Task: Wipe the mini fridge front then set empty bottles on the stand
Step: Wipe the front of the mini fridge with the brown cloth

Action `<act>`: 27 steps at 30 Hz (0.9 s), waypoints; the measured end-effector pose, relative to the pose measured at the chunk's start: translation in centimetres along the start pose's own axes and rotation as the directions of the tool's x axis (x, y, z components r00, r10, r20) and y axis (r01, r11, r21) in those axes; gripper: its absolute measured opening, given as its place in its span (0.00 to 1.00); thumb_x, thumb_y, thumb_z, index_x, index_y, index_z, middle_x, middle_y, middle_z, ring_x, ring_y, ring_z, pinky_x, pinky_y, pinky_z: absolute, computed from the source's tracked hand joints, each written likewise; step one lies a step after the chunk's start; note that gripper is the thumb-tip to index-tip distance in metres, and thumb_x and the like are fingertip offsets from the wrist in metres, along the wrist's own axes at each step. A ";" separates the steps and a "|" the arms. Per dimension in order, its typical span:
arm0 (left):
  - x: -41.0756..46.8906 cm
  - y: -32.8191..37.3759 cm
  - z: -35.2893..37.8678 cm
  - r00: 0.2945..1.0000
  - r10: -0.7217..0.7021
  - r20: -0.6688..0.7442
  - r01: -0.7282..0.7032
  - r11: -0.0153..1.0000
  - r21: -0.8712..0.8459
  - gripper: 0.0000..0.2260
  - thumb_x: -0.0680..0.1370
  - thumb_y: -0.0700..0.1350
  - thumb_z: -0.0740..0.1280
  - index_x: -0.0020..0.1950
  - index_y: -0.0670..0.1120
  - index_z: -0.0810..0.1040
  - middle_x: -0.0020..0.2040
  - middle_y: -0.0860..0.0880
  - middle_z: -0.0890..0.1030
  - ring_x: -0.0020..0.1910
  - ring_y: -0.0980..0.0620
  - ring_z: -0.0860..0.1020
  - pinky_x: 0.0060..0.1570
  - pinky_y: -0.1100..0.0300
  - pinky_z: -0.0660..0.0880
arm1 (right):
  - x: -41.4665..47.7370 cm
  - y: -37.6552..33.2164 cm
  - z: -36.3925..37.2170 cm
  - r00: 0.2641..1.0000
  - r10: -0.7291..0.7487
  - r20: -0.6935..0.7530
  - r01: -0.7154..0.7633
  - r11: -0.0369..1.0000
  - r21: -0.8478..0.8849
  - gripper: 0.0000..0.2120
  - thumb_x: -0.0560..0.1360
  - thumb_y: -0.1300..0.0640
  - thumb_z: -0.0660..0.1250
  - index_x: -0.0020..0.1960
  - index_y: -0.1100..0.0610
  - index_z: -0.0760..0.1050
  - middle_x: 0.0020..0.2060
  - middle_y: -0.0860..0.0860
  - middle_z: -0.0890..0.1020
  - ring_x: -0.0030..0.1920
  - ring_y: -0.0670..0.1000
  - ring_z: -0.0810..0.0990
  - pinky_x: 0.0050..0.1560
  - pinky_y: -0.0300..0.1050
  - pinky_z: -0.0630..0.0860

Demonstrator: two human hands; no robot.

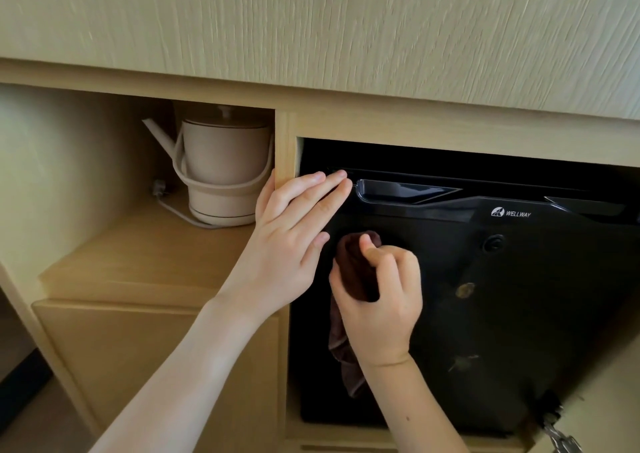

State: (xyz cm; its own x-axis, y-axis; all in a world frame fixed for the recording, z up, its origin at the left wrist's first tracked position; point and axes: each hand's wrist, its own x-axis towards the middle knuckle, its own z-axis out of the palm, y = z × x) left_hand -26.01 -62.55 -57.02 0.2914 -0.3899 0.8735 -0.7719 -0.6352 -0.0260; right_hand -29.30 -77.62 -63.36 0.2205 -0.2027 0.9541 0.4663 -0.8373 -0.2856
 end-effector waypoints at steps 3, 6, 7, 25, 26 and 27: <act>0.0 -0.1 0.0 1.000 0.009 -0.006 -0.009 1.000 0.018 0.30 0.77 0.37 0.68 0.78 0.46 0.65 0.77 0.52 0.66 0.77 0.57 0.57 0.70 0.39 0.65 | -1.1 0.3 -0.5 0.998 0.002 0.061 -0.002 1.000 -0.006 0.14 0.72 0.56 0.77 0.51 0.65 0.82 0.43 0.56 0.79 0.44 0.52 0.79 0.46 0.39 0.78; 0.1 0.1 0.1 1.000 0.008 -0.023 -0.007 1.000 0.022 0.30 0.76 0.37 0.68 0.78 0.45 0.66 0.76 0.51 0.67 0.76 0.54 0.60 0.70 0.39 0.65 | -0.4 0.6 -1.6 0.974 0.214 -0.072 -0.211 0.976 0.057 0.15 0.70 0.54 0.77 0.50 0.63 0.80 0.42 0.52 0.77 0.43 0.49 0.77 0.45 0.40 0.77; 0.1 0.2 0.1 1.000 0.006 -0.027 -0.005 1.000 0.027 0.30 0.76 0.37 0.68 0.77 0.45 0.66 0.76 0.51 0.68 0.76 0.53 0.61 0.70 0.39 0.65 | 0.3 0.6 -1.9 0.948 0.286 -0.138 -0.274 0.956 0.102 0.15 0.70 0.54 0.77 0.50 0.62 0.79 0.42 0.50 0.75 0.43 0.46 0.75 0.46 0.37 0.75; 2.8 5.8 2.6 0.999 0.023 0.049 -0.033 0.975 0.222 0.29 0.78 0.50 0.66 0.77 0.42 0.66 0.74 0.46 0.71 0.77 0.47 0.63 0.79 0.47 0.50 | 2.4 2.7 -4.3 0.617 0.689 -0.381 -0.585 0.725 0.364 0.13 0.71 0.46 0.74 0.49 0.38 0.71 0.43 0.38 0.77 0.45 0.43 0.79 0.48 0.37 0.76; 2.9 6.0 2.9 0.999 0.002 0.046 -0.011 0.978 0.206 0.30 0.77 0.51 0.66 0.77 0.43 0.66 0.74 0.47 0.72 0.76 0.47 0.65 0.79 0.48 0.49 | 2.7 2.8 -4.2 0.634 0.670 -0.386 -0.572 0.742 0.349 0.12 0.72 0.46 0.74 0.49 0.38 0.71 0.43 0.37 0.77 0.45 0.43 0.79 0.47 0.35 0.76; 3.0 6.1 3.1 0.999 -0.015 0.033 0.008 0.981 0.196 0.30 0.76 0.52 0.67 0.77 0.43 0.66 0.73 0.47 0.72 0.75 0.47 0.67 0.79 0.49 0.48 | 2.6 2.9 -4.1 0.645 0.659 -0.387 -0.562 0.752 0.344 0.12 0.72 0.46 0.74 0.48 0.38 0.71 0.43 0.38 0.78 0.46 0.43 0.79 0.46 0.34 0.76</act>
State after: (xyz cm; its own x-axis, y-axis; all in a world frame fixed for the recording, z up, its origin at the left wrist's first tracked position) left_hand -28.09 -69.64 -56.05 0.3218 -0.4023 0.8571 -0.6440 -0.7566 -0.1134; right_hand -30.86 -82.67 -61.32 0.1180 -0.8792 0.4615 0.5215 -0.3406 -0.7823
